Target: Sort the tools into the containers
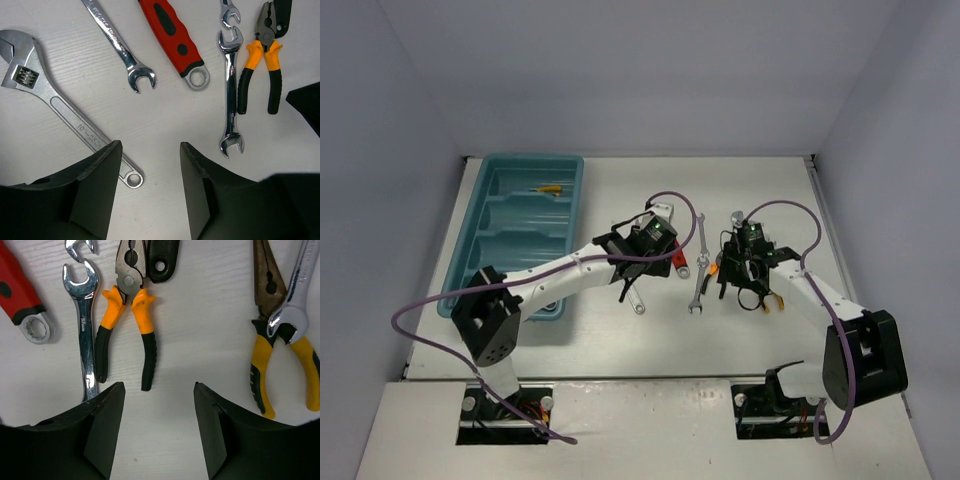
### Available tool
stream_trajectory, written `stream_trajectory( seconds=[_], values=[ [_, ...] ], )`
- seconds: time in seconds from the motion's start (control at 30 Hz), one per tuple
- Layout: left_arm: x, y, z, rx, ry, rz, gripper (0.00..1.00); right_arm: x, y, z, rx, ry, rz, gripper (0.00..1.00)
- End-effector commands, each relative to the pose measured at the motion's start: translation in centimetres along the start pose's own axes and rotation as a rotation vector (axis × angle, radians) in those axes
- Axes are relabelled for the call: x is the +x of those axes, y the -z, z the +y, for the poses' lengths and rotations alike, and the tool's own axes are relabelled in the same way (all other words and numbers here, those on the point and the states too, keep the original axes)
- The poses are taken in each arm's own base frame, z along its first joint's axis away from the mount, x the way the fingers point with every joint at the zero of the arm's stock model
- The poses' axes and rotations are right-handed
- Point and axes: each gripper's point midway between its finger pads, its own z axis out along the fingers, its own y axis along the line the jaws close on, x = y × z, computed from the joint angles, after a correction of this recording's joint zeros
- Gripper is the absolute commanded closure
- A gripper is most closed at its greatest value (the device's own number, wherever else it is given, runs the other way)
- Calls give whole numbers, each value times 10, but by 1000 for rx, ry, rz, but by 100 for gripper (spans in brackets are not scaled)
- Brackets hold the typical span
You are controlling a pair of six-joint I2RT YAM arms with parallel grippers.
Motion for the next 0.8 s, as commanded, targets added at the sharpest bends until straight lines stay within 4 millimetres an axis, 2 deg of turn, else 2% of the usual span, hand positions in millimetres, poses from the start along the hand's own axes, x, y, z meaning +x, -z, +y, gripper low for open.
stream_trajectory(
  seconds=[0.0,0.2,0.27,0.43,0.53,0.57,0.6,0.7,0.77],
  values=[
    [-26,32,7,26,35,-76,53,1,-21,11,-36,-36,-5,48],
    [-23,41,21,17,54,-78,53,9,-42,12,-23,-14,29,51],
    [-21,43,25,16,58,-74,53,8,-46,15,-22,-5,25,55],
    [-25,49,28,22,72,-87,53,11,-55,6,49,0,26,71],
    [-31,53,26,33,70,-102,53,13,-58,2,72,3,31,90],
    [-33,54,25,40,66,-105,53,12,-58,2,73,4,27,98],
    [-35,56,23,48,62,-106,53,9,-56,4,66,5,16,100],
    [-41,61,14,99,57,-105,53,-13,-38,16,8,11,-67,100],
    [-47,67,5,149,54,-109,53,-36,-14,32,-67,36,-159,100]
  ],
)
